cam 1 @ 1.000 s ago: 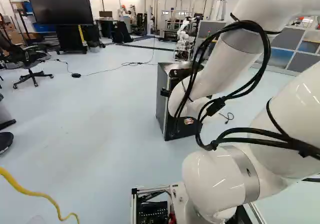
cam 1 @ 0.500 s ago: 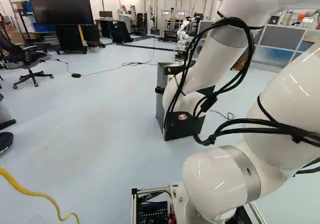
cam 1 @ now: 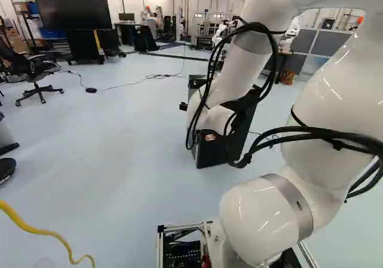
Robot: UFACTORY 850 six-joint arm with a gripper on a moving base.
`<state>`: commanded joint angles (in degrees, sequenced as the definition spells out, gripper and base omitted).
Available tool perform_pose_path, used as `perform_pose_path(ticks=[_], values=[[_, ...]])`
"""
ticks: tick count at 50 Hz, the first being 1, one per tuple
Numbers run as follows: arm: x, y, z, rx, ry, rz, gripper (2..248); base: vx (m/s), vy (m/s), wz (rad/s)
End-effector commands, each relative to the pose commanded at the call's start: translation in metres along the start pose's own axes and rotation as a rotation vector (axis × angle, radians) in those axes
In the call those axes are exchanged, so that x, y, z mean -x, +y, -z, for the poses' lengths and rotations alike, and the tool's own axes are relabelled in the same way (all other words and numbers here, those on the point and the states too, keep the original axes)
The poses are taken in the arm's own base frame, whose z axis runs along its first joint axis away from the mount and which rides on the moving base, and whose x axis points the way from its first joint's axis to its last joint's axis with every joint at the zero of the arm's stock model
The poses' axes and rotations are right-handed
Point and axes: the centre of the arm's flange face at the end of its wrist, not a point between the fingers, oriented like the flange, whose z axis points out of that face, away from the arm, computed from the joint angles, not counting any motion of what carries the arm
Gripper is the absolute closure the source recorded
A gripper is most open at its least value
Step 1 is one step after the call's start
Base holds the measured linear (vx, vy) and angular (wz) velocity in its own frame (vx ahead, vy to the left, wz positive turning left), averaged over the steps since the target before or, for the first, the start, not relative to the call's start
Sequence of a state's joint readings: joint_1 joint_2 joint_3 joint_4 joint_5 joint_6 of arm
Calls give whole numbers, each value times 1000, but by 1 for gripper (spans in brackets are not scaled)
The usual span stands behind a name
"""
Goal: Grab a drink from the fridge
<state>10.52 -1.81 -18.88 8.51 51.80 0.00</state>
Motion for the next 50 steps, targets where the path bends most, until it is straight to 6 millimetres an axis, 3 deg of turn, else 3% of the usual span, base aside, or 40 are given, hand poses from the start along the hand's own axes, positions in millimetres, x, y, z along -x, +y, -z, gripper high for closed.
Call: perform_pose_path(ticks=[50], values=[[24, -49, -65, 92, 15, -69, 3, 0, 0, 0]])
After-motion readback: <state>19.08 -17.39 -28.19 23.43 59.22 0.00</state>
